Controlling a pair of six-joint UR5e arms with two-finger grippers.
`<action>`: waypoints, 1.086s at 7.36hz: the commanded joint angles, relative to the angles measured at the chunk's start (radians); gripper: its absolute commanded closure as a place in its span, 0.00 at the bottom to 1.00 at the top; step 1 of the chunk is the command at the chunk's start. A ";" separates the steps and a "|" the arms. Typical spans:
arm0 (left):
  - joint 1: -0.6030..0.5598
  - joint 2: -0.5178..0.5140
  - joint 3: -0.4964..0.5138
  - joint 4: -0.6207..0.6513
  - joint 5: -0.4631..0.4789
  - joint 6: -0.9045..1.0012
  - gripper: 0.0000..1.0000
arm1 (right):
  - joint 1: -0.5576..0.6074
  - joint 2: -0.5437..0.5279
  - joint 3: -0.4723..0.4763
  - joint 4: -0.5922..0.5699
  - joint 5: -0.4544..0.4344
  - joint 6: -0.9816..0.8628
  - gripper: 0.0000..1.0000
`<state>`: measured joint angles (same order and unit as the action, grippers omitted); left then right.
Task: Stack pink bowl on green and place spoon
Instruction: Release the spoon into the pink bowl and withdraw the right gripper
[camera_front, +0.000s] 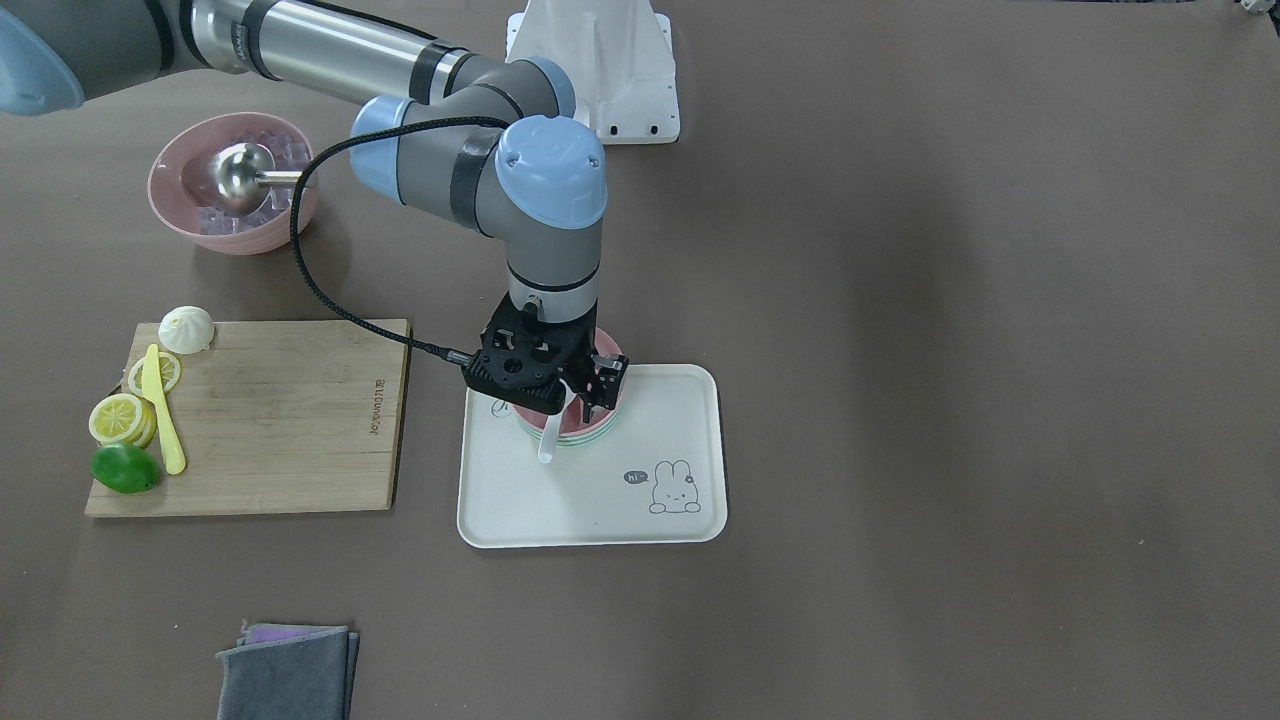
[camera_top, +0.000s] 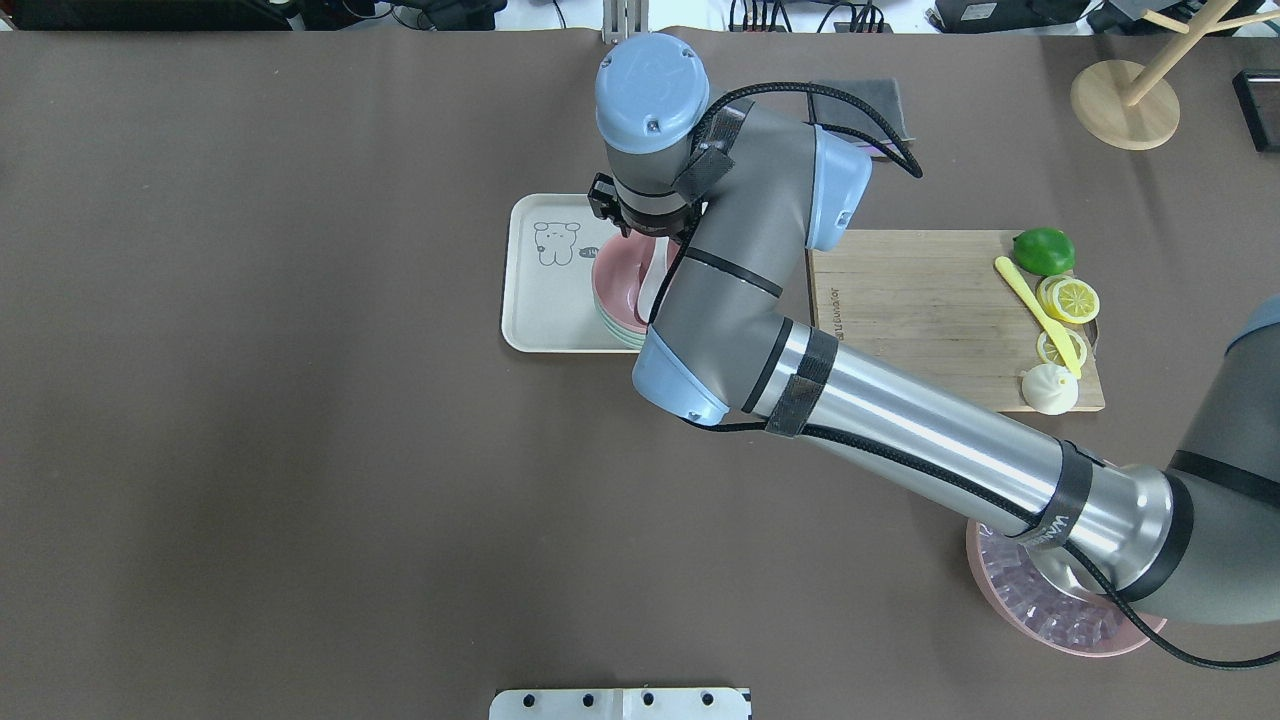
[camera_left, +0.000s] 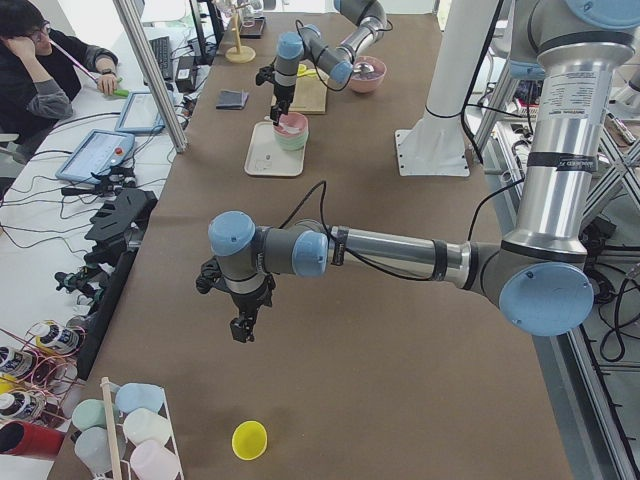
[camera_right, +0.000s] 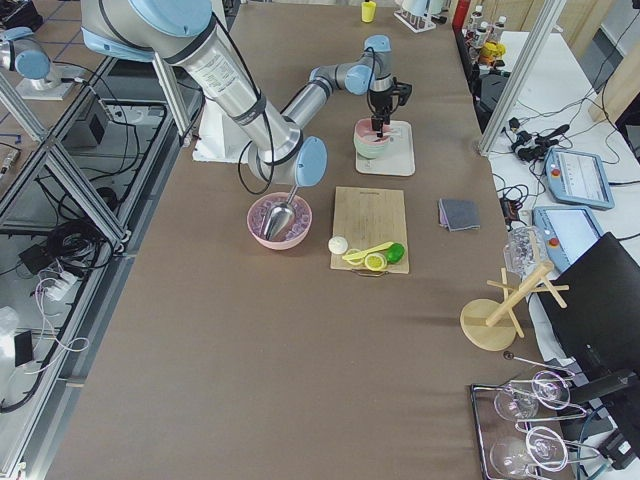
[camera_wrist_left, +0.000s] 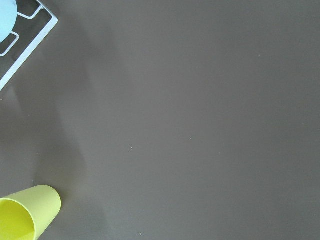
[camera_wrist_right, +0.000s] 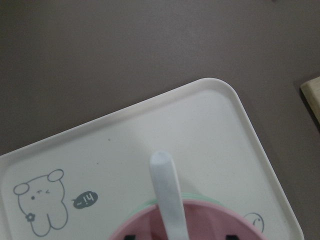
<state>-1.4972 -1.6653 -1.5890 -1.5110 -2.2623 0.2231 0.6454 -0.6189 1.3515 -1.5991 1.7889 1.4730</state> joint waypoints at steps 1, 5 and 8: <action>0.000 0.001 0.001 -0.002 0.000 -0.065 0.02 | 0.057 -0.019 0.001 -0.004 0.038 -0.104 0.00; -0.006 0.094 -0.041 -0.103 -0.060 -0.173 0.02 | 0.340 -0.261 0.102 0.004 0.288 -0.578 0.00; -0.110 0.124 -0.084 -0.089 -0.192 -0.168 0.02 | 0.579 -0.468 0.152 -0.004 0.440 -1.013 0.00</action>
<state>-1.5758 -1.5481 -1.6590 -1.6036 -2.4295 0.0522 1.1222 -1.0013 1.4938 -1.5997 2.1660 0.6450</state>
